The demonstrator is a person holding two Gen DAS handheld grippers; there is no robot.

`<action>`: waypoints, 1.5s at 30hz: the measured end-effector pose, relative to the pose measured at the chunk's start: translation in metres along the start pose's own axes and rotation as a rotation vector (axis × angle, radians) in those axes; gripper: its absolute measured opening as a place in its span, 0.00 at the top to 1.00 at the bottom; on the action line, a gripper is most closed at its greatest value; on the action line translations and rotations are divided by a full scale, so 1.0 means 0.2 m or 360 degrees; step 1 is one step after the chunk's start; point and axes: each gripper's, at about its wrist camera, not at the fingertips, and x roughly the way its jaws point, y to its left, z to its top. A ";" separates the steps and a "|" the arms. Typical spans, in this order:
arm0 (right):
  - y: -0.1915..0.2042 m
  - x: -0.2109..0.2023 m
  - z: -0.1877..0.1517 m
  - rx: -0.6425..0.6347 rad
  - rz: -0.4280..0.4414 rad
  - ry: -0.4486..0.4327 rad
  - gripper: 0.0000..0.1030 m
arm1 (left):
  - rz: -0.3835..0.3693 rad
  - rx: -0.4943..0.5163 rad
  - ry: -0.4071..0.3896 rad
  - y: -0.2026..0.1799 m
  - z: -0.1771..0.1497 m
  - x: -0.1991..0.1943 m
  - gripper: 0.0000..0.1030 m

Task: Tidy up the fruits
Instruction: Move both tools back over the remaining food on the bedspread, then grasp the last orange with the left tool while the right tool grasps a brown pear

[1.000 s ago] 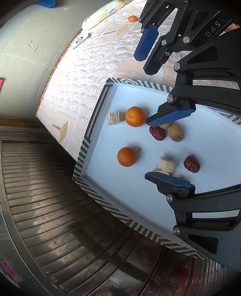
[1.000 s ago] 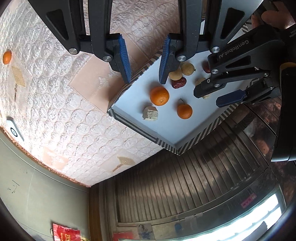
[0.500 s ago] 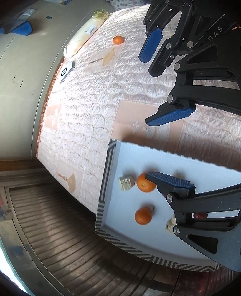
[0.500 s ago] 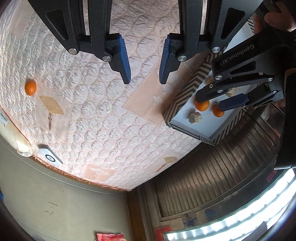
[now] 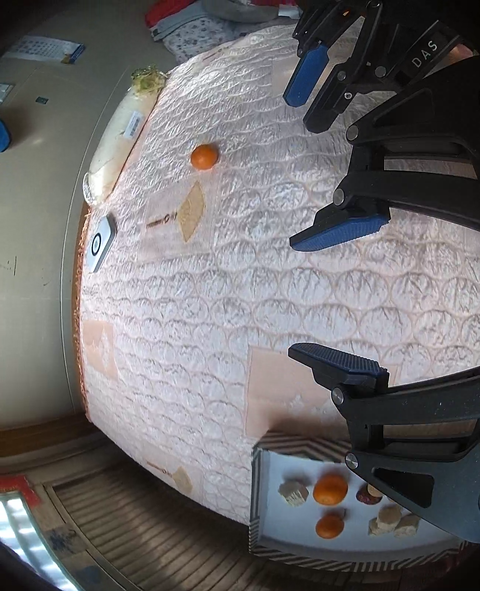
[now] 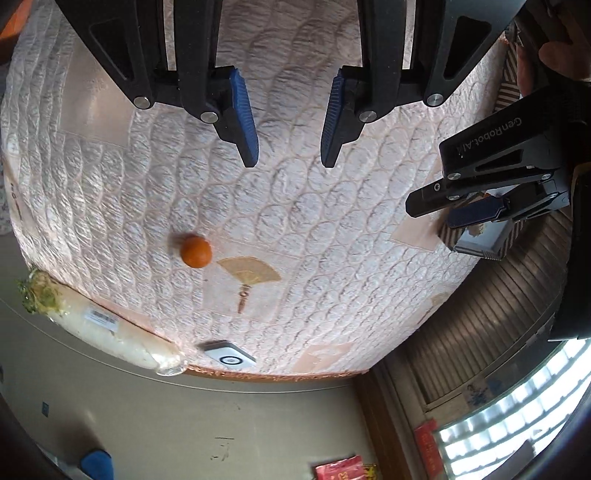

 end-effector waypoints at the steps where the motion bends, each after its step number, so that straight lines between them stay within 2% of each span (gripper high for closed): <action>1: -0.05 -0.02 -0.01 0.0028 -0.0016 -0.0004 0.67 | -0.0014 0.0017 0.0006 -0.04 0.01 0.01 0.50; 10: -0.44 -0.21 -0.24 0.0195 -0.0161 -0.0004 0.64 | -0.0116 0.0136 0.0045 -0.31 0.07 0.10 0.50; 16: -0.60 -0.28 -0.43 0.0247 -0.0141 0.0042 0.62 | -0.0155 0.0177 0.0069 -0.41 0.09 0.15 0.50; 22: -0.60 -0.25 -0.52 0.0210 -0.0053 0.0090 0.61 | -0.0163 0.0195 0.0093 -0.46 0.11 0.19 0.50; 34: -0.61 -0.20 -0.63 0.0161 -0.0036 0.0231 0.61 | -0.0166 0.0193 0.0104 -0.48 0.17 0.25 0.50; 35: -0.61 -0.20 -0.63 0.0153 -0.0035 0.0224 0.64 | -0.0167 0.0194 0.0104 -0.49 0.18 0.26 0.50; 36: -0.60 -0.20 -0.63 0.0142 -0.0032 0.0223 0.74 | -0.0169 0.0195 0.0104 -0.49 0.19 0.26 0.50; 41: -0.58 -0.17 -0.60 0.0069 -0.0035 0.0235 0.74 | -0.0189 0.0201 0.0084 -0.51 0.25 0.27 0.50; 45: -0.61 -0.15 -0.53 0.0088 -0.0041 0.0185 0.74 | -0.0219 0.0196 0.0062 -0.53 0.33 0.29 0.50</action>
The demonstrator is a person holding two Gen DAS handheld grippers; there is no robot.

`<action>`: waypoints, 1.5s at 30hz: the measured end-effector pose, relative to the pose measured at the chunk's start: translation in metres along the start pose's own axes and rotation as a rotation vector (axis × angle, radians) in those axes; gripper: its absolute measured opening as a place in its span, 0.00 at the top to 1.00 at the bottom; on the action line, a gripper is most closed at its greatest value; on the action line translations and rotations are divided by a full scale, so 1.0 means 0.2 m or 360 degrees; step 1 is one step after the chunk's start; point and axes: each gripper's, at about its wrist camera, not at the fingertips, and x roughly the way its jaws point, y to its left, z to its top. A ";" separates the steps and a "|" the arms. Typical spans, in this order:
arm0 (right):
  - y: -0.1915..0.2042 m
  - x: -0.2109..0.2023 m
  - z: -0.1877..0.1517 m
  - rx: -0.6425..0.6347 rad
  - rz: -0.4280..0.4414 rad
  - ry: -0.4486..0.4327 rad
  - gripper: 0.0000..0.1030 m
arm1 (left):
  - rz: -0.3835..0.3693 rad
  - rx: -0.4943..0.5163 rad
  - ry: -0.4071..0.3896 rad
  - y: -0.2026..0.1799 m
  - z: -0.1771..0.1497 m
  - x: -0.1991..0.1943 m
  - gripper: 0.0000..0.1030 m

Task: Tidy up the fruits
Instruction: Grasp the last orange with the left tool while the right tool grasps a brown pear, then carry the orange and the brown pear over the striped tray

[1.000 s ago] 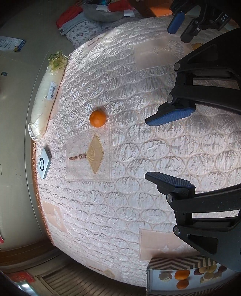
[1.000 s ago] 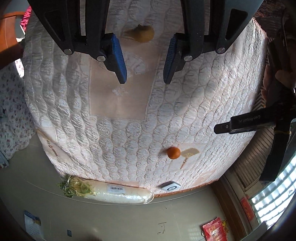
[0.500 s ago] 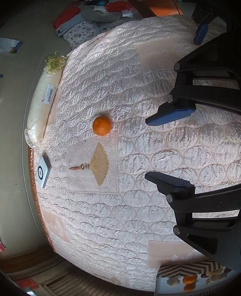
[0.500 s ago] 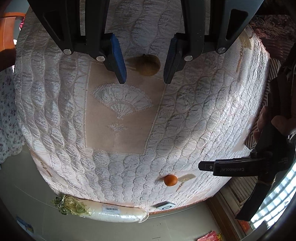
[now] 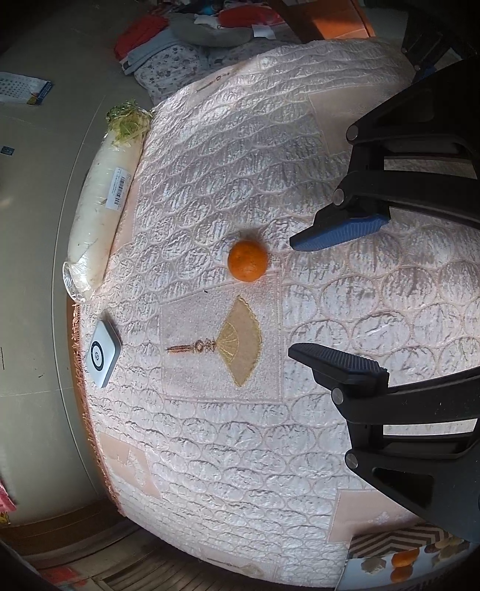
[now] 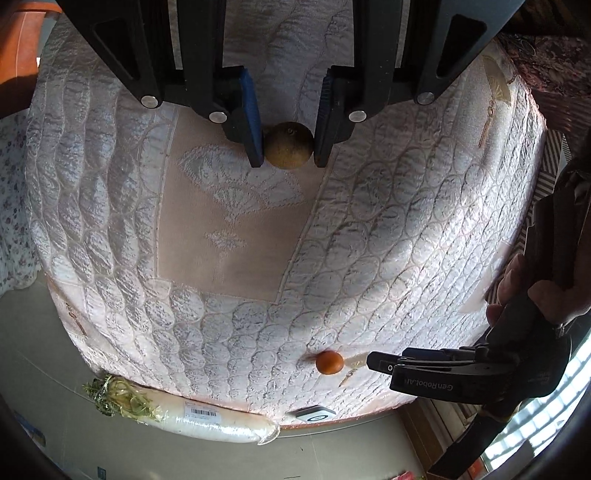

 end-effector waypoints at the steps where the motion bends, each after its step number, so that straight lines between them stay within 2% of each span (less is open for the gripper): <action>1: 0.00 0.01 0.02 0.0009 -0.0006 -0.0014 0.74 | -0.0014 -0.0001 -0.0004 0.00 0.02 0.01 0.50; 11: -0.02 0.05 0.21 0.0051 0.0040 -0.0091 0.74 | -0.0050 0.0038 0.0097 -0.08 0.13 0.24 0.50; 14: 0.00 0.05 0.23 0.0034 0.0053 -0.0105 0.74 | -0.0116 0.0031 0.0088 -0.09 0.14 0.27 0.50; 16: 0.01 0.04 0.26 0.0023 0.0064 -0.0118 0.74 | -0.0110 0.0036 0.0081 -0.09 0.14 0.27 0.70; 19: 0.02 0.04 0.29 0.0009 0.0081 -0.0136 0.74 | -0.0104 0.0040 0.0071 -0.08 0.12 0.26 0.70; 25: 0.10 0.03 0.37 -0.0029 0.0104 -0.0150 0.74 | -0.0034 0.0020 0.0024 -0.01 0.06 0.15 0.71; 31: 0.26 0.03 0.45 -0.0122 0.0139 -0.0165 0.74 | 0.0074 -0.0063 -0.0037 0.15 -0.05 -0.04 0.71; 45: 0.78 0.07 0.55 -0.0424 0.0293 -0.0167 0.74 | 0.0310 -0.0341 -0.0115 0.64 -0.41 -0.41 0.71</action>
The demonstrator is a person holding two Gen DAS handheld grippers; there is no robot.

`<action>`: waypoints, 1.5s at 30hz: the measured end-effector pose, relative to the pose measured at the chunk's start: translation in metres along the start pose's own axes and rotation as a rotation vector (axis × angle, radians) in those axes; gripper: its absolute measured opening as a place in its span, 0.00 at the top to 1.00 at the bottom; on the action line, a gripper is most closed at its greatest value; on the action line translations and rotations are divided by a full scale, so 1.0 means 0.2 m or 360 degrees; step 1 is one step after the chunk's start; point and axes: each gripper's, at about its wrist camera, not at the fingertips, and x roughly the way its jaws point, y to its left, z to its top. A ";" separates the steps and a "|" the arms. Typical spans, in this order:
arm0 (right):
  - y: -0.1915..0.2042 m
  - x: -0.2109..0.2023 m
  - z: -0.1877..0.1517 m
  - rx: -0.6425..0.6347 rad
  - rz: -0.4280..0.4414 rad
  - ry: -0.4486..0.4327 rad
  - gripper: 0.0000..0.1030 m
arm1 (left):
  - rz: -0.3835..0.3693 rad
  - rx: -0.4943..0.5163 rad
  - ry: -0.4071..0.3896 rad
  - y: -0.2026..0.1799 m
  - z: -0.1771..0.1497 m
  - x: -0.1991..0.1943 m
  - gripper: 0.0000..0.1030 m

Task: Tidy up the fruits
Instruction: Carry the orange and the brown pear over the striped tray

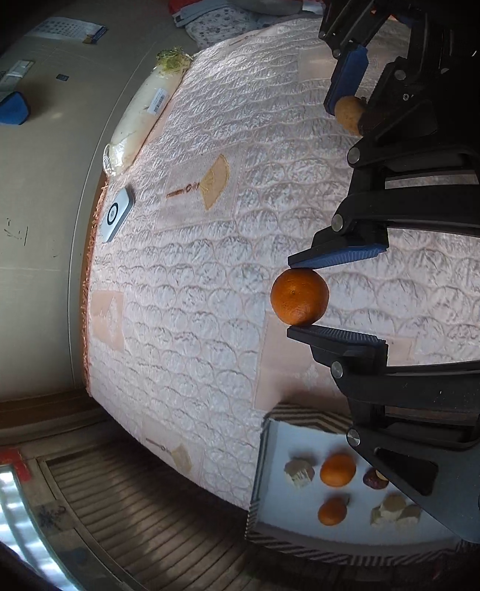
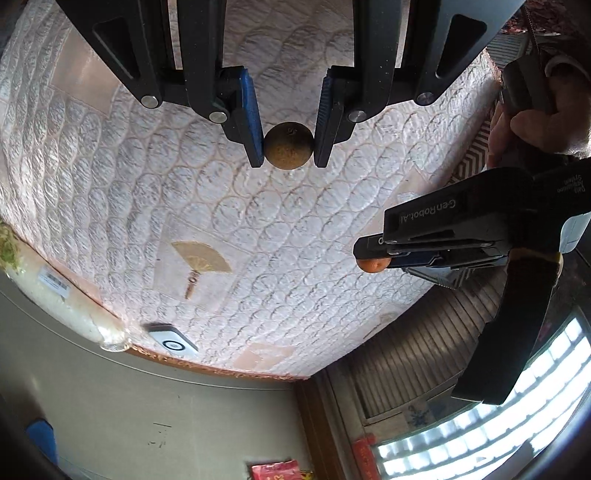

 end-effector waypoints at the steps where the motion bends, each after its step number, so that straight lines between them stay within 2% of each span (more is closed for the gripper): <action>1: 0.04 0.01 0.01 -0.0024 0.0014 0.0001 0.74 | 0.0014 -0.0023 -0.0002 0.04 -0.02 -0.01 0.71; 13: 0.49 0.14 0.14 -0.0279 0.0170 0.0027 0.74 | 0.0181 -0.0273 -0.0008 0.52 -0.21 -0.15 0.71; 25: 0.86 0.32 0.23 -0.0467 0.0308 0.0084 0.74 | 0.0296 -0.0464 0.0031 0.85 -0.39 -0.19 0.71; 37: 1.04 0.51 0.27 -0.0525 0.0369 0.0154 0.74 | 0.0341 -0.0593 0.0053 1.09 -0.37 -0.10 0.71; 45: 1.05 0.66 0.34 -0.0474 0.0330 0.0187 0.74 | 0.0331 -0.0606 0.0095 1.13 -0.37 -0.02 0.71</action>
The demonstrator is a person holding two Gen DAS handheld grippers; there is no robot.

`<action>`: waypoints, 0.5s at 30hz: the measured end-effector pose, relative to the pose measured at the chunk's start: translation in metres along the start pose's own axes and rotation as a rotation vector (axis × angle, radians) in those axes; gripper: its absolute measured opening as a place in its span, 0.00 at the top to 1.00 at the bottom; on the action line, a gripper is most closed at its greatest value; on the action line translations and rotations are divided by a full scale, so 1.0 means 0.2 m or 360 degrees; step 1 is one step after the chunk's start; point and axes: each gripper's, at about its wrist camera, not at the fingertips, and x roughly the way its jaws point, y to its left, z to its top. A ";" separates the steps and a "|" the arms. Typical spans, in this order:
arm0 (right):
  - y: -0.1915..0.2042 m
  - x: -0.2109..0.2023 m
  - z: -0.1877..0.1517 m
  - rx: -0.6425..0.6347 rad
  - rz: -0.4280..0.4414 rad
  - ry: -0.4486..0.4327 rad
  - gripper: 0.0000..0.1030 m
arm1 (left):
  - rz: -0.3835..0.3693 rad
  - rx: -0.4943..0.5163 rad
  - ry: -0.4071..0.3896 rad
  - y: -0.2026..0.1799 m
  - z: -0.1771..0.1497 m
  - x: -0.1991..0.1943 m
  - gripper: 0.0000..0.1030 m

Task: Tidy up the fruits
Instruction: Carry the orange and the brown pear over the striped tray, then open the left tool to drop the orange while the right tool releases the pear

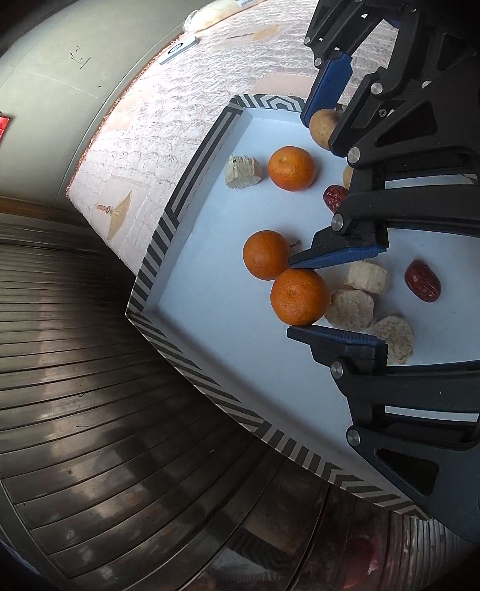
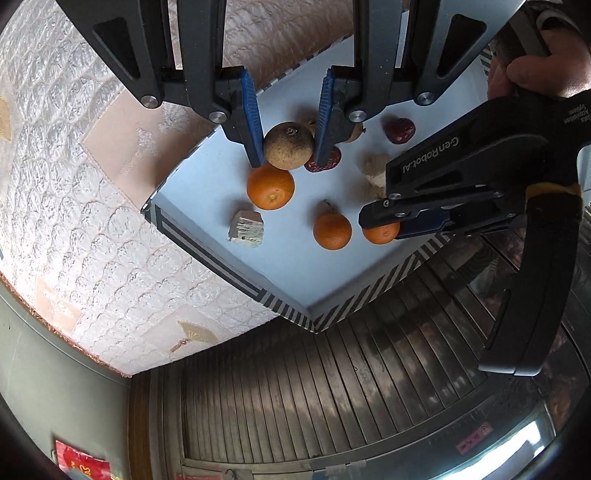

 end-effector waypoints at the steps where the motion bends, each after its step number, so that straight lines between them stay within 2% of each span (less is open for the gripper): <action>1: 0.00 0.02 0.01 0.0000 -0.0010 0.0009 0.74 | -0.0002 0.0002 0.0003 0.00 0.00 0.01 0.71; 6: 0.01 0.08 0.01 -0.0011 -0.0030 0.0068 0.74 | -0.0011 0.0008 0.0022 -0.01 0.00 0.04 0.71; 15: 0.00 0.13 0.02 0.0006 -0.0031 0.0062 0.74 | 0.0023 0.0017 0.0057 -0.02 0.02 0.10 0.69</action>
